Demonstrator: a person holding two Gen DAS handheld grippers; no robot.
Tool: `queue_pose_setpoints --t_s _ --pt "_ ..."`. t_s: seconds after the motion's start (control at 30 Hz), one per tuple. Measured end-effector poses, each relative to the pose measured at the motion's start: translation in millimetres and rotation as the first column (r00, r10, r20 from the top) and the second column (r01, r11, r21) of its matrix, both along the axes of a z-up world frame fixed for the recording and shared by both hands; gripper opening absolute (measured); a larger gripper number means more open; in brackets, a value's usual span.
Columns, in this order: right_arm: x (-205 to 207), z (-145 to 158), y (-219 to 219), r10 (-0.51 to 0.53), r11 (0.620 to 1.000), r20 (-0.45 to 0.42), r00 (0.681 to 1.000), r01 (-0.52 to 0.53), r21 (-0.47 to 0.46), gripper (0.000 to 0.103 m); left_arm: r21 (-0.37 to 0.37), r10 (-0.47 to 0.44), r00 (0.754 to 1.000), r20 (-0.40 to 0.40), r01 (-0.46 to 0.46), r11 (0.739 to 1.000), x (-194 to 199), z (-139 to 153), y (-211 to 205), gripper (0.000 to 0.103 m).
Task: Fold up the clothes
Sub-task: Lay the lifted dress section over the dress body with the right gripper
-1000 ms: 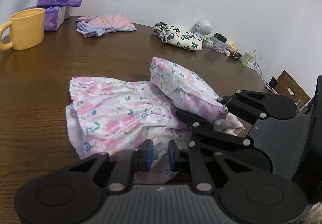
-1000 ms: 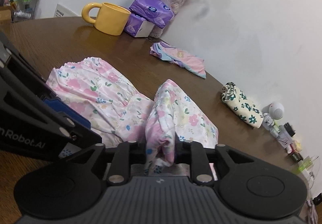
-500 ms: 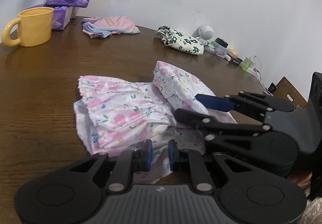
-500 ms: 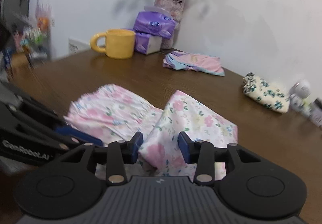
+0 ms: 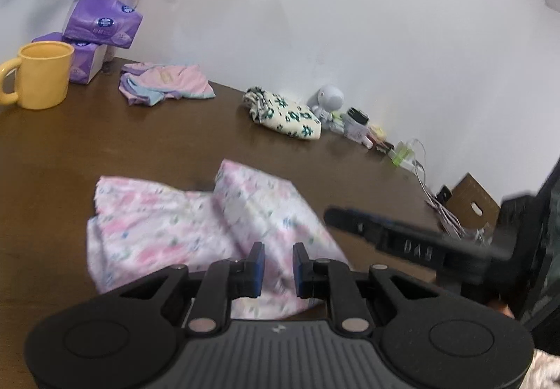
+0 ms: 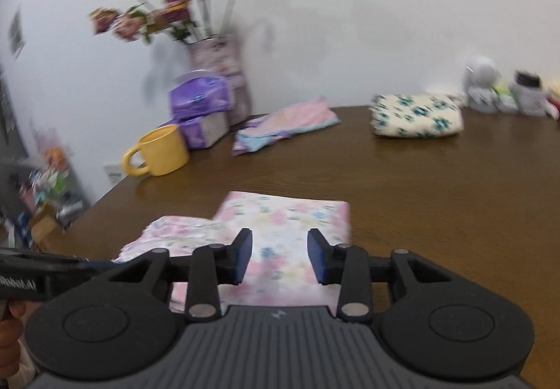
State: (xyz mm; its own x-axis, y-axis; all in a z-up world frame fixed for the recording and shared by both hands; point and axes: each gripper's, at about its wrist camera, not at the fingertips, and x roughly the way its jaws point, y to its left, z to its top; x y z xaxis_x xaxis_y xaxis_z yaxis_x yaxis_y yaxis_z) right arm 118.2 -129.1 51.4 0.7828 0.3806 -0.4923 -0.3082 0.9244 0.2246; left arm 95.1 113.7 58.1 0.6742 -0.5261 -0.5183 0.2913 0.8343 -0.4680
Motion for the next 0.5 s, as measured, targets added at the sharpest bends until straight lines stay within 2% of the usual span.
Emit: queue_pose_setpoints --t_s 0.27,0.3,0.33,0.5 --pt "6 -14 -16 -0.021 1.000 -0.029 0.999 0.022 0.006 0.035 -0.017 0.053 0.993 -0.109 -0.055 0.998 28 -16 -17 0.014" --pt "6 -16 -17 -0.020 1.000 -0.032 0.999 0.020 0.007 0.035 -0.021 0.061 0.991 -0.120 -0.064 0.998 30 -18 -16 0.012" --pt "6 -17 -18 -0.018 1.000 -0.034 0.999 0.018 0.009 0.035 -0.024 0.070 0.989 -0.129 -0.074 0.997 31 -20 -15 0.006" --pt "8 -25 -22 -0.009 1.000 -0.047 0.999 0.009 0.015 0.035 -0.037 0.096 0.985 -0.146 -0.103 0.994 30 -26 -3 0.004"
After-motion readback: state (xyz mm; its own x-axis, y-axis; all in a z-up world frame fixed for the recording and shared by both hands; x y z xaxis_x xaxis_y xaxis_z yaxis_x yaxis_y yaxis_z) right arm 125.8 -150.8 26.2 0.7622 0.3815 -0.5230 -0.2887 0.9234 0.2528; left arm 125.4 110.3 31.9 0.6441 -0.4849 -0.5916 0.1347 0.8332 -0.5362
